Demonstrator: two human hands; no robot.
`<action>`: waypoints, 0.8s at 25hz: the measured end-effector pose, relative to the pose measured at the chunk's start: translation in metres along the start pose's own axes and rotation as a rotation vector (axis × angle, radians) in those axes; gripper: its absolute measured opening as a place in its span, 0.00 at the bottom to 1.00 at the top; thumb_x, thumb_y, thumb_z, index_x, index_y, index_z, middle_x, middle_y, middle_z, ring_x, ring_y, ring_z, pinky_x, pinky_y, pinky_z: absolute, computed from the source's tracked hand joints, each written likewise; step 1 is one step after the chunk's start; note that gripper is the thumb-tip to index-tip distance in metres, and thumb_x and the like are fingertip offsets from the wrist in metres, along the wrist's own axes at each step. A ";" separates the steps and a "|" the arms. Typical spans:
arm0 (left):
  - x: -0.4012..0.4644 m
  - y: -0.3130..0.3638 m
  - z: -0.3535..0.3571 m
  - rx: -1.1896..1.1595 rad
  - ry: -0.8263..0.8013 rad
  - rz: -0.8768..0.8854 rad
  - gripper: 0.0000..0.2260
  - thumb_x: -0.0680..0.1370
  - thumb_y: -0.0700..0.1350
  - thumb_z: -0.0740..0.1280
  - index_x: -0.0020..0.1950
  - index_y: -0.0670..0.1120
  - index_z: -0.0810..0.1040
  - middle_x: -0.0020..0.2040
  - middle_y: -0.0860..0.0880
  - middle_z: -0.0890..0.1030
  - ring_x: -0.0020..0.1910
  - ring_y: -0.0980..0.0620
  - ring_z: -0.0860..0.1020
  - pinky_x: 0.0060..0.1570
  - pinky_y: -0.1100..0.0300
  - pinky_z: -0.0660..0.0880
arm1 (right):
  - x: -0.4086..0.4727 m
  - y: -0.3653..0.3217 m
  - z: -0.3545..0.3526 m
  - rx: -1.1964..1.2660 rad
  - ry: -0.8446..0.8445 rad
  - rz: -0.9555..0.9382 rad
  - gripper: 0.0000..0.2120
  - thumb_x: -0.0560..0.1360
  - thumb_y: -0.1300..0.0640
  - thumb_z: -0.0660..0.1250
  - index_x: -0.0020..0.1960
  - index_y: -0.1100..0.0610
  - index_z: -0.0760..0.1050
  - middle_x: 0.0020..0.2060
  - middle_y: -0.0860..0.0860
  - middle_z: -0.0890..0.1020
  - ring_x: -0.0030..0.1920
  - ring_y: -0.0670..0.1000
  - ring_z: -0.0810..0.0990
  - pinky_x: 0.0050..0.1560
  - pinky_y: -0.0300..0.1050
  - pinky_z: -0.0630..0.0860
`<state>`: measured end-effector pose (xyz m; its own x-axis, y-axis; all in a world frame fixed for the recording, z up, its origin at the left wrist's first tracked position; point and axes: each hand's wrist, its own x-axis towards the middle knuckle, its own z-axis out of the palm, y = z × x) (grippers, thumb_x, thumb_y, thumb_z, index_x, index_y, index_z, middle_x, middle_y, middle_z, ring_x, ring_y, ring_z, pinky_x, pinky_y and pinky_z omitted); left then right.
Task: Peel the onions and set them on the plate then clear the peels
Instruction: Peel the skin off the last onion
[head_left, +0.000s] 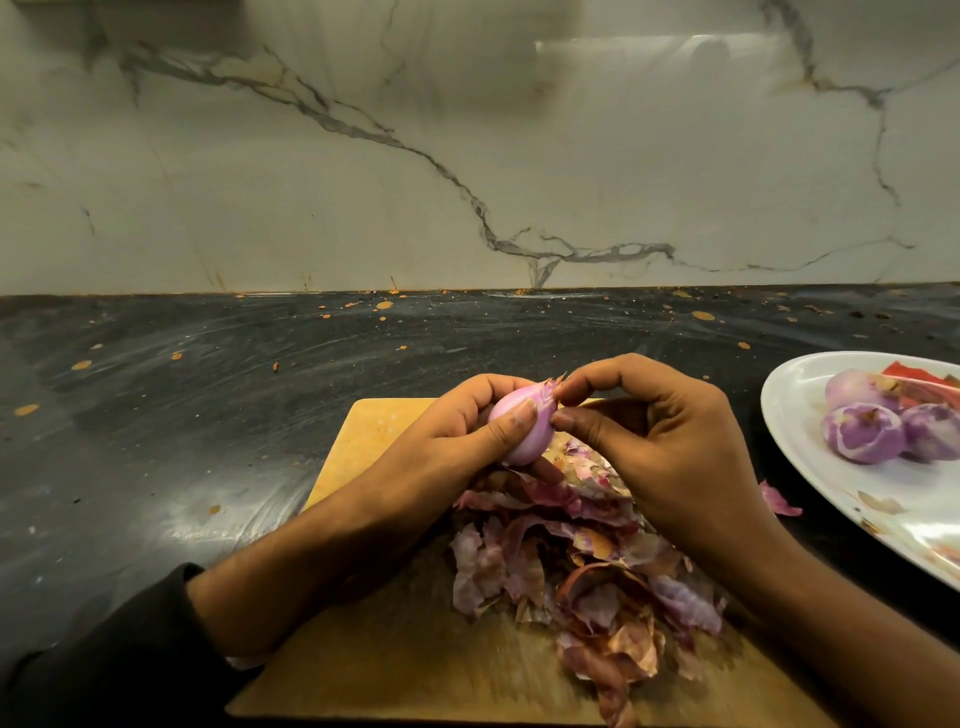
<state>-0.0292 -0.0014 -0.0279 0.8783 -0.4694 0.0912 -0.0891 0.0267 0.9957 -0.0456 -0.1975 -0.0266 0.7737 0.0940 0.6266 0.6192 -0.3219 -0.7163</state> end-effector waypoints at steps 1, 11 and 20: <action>0.000 0.000 0.000 0.009 0.005 0.002 0.18 0.77 0.52 0.66 0.64 0.45 0.76 0.57 0.37 0.81 0.57 0.35 0.80 0.58 0.42 0.77 | 0.000 0.000 0.000 -0.009 0.007 -0.014 0.07 0.72 0.64 0.75 0.49 0.56 0.83 0.45 0.48 0.85 0.48 0.49 0.85 0.49 0.42 0.82; 0.002 -0.002 -0.001 0.043 0.024 0.000 0.18 0.77 0.54 0.66 0.63 0.47 0.77 0.58 0.41 0.82 0.59 0.37 0.79 0.60 0.41 0.76 | 0.000 0.000 0.000 -0.077 0.025 -0.016 0.08 0.71 0.62 0.77 0.49 0.56 0.83 0.45 0.46 0.85 0.48 0.47 0.85 0.48 0.39 0.81; 0.001 -0.001 0.000 0.024 0.027 -0.002 0.18 0.77 0.54 0.66 0.63 0.46 0.77 0.57 0.40 0.82 0.58 0.40 0.81 0.60 0.43 0.77 | 0.000 -0.004 0.001 -0.022 0.035 0.050 0.09 0.70 0.61 0.77 0.49 0.55 0.82 0.43 0.45 0.86 0.44 0.44 0.86 0.46 0.34 0.80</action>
<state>-0.0284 -0.0020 -0.0290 0.8908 -0.4454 0.0901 -0.0984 0.0044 0.9951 -0.0483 -0.1953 -0.0237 0.7982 0.0443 0.6008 0.5764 -0.3460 -0.7403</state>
